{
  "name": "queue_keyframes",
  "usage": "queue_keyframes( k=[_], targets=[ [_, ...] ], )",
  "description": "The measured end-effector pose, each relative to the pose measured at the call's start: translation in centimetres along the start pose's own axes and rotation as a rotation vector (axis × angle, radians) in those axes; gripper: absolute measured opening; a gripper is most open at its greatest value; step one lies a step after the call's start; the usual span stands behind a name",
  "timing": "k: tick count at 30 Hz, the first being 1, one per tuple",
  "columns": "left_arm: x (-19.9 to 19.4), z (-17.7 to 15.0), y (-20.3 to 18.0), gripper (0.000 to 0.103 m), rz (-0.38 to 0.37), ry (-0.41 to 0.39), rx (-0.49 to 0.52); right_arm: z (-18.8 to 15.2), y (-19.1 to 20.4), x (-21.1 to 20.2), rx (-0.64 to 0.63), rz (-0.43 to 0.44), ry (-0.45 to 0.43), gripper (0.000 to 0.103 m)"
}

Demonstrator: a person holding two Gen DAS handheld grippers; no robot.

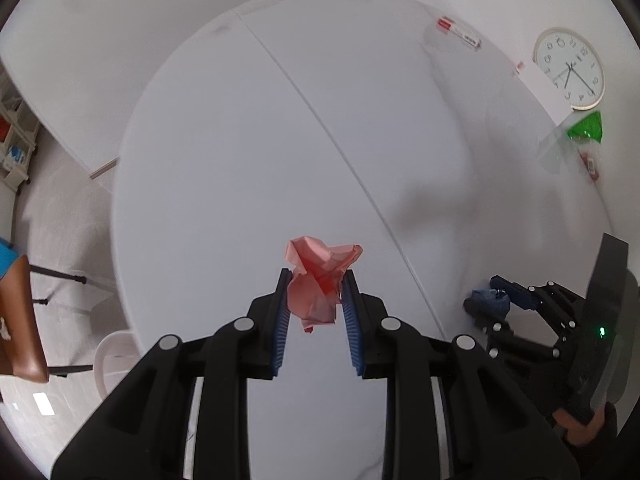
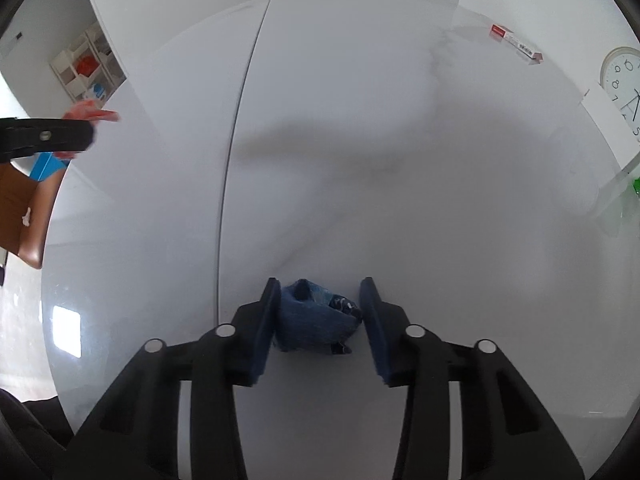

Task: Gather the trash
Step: 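Grasp the blue cloth with the right tool and carry both items to the bin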

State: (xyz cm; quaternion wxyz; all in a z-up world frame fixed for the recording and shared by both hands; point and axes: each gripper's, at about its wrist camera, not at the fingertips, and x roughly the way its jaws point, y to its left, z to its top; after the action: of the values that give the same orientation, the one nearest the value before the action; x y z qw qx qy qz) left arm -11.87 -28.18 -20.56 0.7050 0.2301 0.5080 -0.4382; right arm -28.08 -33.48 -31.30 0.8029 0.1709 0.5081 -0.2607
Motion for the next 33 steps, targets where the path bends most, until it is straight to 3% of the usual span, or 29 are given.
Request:
queue_keyframes(
  k=[4, 9, 19, 23, 27, 31, 33],
  targets=[
    [-2.8, -1.9, 2.9, 0.025, 0.013, -0.023, -0.042, 0.3, 1.0, -1.5, 0.002, 0.013, -0.006, 0.037],
    [-6.5, -4.2, 6.5, 0.025, 0.061, -0.060, -0.092, 2.3, 5.7, -4.9, -0.005, 0.101, -0.071, 0.037],
    [-14.6, -11.6, 18.6, 0.025, 0.209, -0.080, -0.259, 7.3, 20.7, -11.7, -0.129, 0.374, -0.174, 0.038],
    [-15.5, -14.0, 22.6, 0.025, 0.215, -0.074, -0.320, 8.5, 25.8, -12.2, -0.208, 0.415, -0.173, 0.038],
    [-15.3, -15.4, 25.0, 0.025, 0.210, -0.062, -0.353, 9.2, 28.5, -11.7, -0.261, 0.429, -0.155, 0.038],
    [-13.4, -15.9, 26.8, 0.026, 0.198, -0.033, -0.362, 8.6, 31.1, -11.5, -0.290, 0.435, -0.130, 0.038],
    [-11.4, -15.8, 27.3, 0.033, 0.170, -0.006, -0.376, 8.2, 31.8, -11.4, -0.299, 0.432, -0.117, 0.038]
  ],
)
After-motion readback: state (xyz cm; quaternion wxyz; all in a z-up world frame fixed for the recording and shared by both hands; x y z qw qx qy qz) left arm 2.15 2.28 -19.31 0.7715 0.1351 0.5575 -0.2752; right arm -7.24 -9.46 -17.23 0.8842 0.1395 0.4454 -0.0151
